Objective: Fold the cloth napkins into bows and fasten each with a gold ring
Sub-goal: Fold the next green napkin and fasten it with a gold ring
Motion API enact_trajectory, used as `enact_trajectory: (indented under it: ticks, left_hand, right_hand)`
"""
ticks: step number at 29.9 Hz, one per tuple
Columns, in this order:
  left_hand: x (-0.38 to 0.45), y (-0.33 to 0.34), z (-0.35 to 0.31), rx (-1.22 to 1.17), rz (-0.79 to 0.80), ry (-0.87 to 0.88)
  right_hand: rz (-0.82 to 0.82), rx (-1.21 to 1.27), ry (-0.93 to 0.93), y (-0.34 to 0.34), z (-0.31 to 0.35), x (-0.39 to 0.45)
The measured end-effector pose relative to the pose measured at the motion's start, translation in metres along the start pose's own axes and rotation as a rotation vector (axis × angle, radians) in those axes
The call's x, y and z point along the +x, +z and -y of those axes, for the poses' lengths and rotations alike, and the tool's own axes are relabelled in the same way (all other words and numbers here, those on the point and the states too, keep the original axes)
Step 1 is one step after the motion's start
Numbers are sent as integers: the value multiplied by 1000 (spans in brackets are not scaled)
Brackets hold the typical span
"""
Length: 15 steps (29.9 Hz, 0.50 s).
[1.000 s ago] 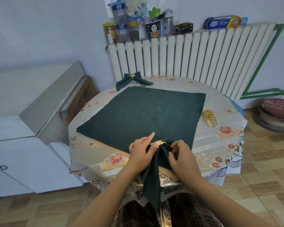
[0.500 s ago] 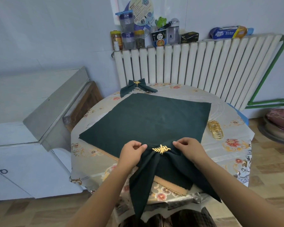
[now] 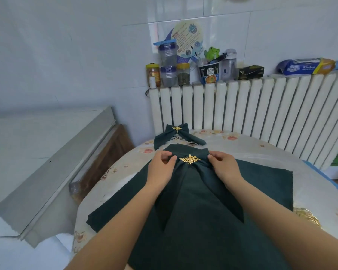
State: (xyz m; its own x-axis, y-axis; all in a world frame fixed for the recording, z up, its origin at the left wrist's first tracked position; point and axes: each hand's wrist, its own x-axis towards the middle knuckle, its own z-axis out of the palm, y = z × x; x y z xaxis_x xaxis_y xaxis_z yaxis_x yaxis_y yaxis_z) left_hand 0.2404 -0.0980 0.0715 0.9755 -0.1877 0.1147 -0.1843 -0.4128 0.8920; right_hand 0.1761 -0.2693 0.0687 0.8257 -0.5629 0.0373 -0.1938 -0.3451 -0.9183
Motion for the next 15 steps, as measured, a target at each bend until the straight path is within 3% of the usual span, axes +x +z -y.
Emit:
enact_trajectory:
  ticks: [7,15]
  left_hand:
    - [103,14,14,116,112,39]
    - [212,38,16,265,134,118]
  right_hand:
    - [226,5,-71,33,8,94]
    - [332,-162,-113,72,9,207]
